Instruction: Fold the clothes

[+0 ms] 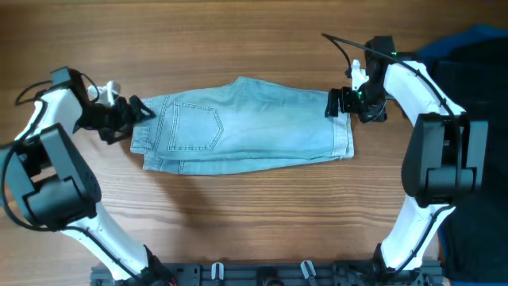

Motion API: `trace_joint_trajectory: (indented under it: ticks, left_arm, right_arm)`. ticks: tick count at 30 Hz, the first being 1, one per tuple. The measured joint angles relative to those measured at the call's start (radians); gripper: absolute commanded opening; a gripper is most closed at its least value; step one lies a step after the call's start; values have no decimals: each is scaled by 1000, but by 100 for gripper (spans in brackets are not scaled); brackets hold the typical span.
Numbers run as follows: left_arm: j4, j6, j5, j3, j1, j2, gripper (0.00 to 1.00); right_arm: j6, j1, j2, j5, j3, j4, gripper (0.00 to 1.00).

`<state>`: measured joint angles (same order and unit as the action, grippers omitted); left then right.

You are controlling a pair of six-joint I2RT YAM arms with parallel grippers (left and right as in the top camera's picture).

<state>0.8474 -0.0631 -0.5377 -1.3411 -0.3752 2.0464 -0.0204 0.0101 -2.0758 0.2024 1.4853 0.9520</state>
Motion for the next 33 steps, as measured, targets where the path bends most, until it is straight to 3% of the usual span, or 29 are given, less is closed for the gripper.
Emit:
trace_joint_trajectory:
  ticks: [2,6,15,24,25,26,28,29,30,33]
  left_arm:
    - [1,-2,-15,3,27,5,63]
    - [-1,-8,-21,14,61,23,4]
    - [13,-3,-36,12,63,43,4]
    - [259,23,122,-225,33,84,4]
    - [284,23,134,-278,27,84,13]
    - [291,23,139,-304,25,84,33]
    - [301,27,150,-331,24,84,29]
    - [304,34,153,-332,24,84,46]
    - [310,36,156,-332,24,84,96]
    - [320,39,157,-332,24,84,100]
  right_arm:
    - [0,0,0,0,0,0,100]
    - [0,0,0,0,0,1,100]
    - [0,0,0,0,0,6,99]
    - [0,0,0,0,0,31,100]
    - [0,0,0,0,0,30,100]
    - [0,0,0,0,0,30,100]
    - [0,0,0,0,0,30,100]
    - [0,0,0,0,0,30,100]
    - [0,0,0,0,0,29,100]
    - [0,0,0,0,0,29,100]
